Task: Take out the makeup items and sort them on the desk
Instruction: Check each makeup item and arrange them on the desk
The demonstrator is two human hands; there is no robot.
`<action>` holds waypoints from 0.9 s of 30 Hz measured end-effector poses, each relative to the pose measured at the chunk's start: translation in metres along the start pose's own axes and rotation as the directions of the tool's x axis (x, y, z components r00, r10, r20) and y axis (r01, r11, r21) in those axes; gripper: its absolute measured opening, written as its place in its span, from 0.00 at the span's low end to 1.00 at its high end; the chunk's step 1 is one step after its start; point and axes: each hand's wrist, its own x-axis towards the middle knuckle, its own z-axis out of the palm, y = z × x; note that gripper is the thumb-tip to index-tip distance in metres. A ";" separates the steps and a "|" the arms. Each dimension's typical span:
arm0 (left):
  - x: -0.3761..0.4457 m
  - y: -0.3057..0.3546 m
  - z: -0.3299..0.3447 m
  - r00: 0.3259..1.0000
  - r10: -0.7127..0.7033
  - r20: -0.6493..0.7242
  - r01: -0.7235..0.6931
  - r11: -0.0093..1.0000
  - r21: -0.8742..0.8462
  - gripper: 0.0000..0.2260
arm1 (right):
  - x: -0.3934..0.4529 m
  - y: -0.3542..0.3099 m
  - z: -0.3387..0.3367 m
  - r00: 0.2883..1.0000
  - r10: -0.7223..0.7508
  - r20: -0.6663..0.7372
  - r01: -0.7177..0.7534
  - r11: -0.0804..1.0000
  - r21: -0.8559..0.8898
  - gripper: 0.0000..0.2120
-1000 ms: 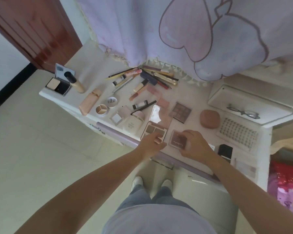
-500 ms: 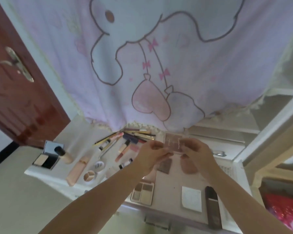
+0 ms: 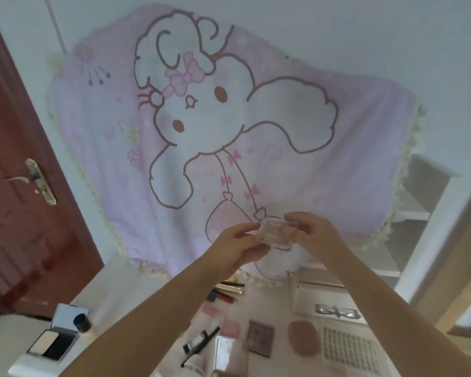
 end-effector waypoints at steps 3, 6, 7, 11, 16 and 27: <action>0.005 0.019 0.004 0.998 0.044 0.041 -0.044 0.999 0.008 0.10 | 0.005 -0.022 -0.010 0.982 -0.134 0.132 0.157 0.969 -0.188 0.26; 0.006 0.038 0.003 0.987 0.047 0.156 -0.052 0.998 0.027 0.12 | 0.014 -0.039 -0.022 0.960 -0.206 0.191 0.251 0.935 -0.252 0.23; 0.007 0.043 0.002 0.979 0.047 0.200 -0.055 0.998 0.034 0.13 | 0.016 -0.044 -0.025 0.954 -0.218 0.208 0.269 0.925 -0.267 0.21; 0.008 0.053 -0.003 0.968 0.074 0.242 -0.103 0.988 0.111 0.14 | 0.023 -0.055 -0.029 0.947 -0.227 0.229 0.288 0.916 -0.280 0.16; 0.008 0.056 -0.003 0.986 0.143 0.081 -0.156 0.970 0.186 0.10 | 0.019 -0.060 -0.023 0.919 -0.329 0.216 0.380 0.884 -0.272 0.08; 0.003 0.053 -0.001 0.976 0.216 0.005 -0.214 0.965 0.149 0.11 | 0.015 -0.053 -0.014 0.837 -0.486 0.252 0.548 0.745 -0.380 0.29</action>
